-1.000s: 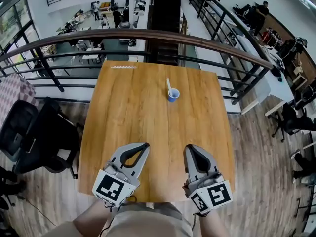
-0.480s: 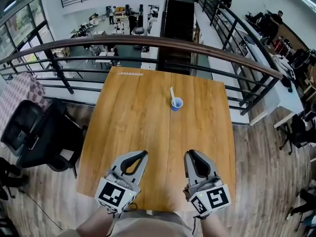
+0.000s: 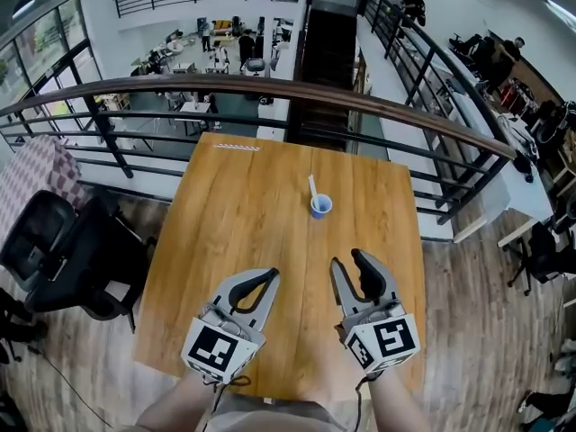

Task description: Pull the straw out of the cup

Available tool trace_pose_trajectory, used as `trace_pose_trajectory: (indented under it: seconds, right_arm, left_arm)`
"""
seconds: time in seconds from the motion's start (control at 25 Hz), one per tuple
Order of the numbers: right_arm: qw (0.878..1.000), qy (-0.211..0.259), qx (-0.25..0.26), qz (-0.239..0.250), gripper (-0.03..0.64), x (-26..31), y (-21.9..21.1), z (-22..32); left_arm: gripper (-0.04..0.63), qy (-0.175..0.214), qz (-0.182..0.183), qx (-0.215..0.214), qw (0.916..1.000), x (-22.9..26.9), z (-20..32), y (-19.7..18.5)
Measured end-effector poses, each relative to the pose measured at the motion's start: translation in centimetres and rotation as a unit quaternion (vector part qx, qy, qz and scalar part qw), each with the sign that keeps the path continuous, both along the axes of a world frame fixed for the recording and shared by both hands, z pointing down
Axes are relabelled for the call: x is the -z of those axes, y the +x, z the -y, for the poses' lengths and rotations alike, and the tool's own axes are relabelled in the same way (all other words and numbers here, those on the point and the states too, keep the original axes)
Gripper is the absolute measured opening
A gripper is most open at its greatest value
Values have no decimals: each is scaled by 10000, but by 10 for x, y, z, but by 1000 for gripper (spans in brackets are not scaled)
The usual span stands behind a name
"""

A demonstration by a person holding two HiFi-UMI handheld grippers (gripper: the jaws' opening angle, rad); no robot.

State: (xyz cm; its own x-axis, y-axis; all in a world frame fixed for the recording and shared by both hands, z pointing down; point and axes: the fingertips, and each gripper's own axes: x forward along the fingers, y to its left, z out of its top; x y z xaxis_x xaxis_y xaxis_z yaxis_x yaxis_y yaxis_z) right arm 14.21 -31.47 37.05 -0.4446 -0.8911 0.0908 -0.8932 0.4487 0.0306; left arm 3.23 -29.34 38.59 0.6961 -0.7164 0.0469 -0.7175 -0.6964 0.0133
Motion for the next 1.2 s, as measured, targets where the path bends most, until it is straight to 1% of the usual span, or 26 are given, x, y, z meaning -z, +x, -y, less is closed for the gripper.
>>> trace_pose_trajectory:
  seconds: [0.12,0.32,0.6,0.76,0.96,1.04,1.2]
  right_arm:
    - [10000,47,-41,-70,140,0,1,28]
    - [9998,8,-96,-170,144,-12,0,78]
    - [9981,-323,-130,-517,161,-61,5,155]
    - [9969,-577,-175,-509,166,-87,10,189]
    - [9942,-828,-169,-670,166,-125,10,228]
    - [9927,-957,-163,-712,166,-140,11,242]
    - [9896,-1145,-164,-850,166,-167,11,266]
  left_arm:
    - [12,-104,58,44,9999,-1,19,5]
    - [12,59,159,72,9998,-10,57,5]
    - [12,109,265,17,9996,-37,109,11]
    - [12,-111,94,-21,9999,-52,135,21]
    - [12,-217,133,-31,9997,-77,168,29]
    - [12,-250,186,-30,9995,-89,180,33]
    - [12,-383,421,-71,9984,-123,199,37]
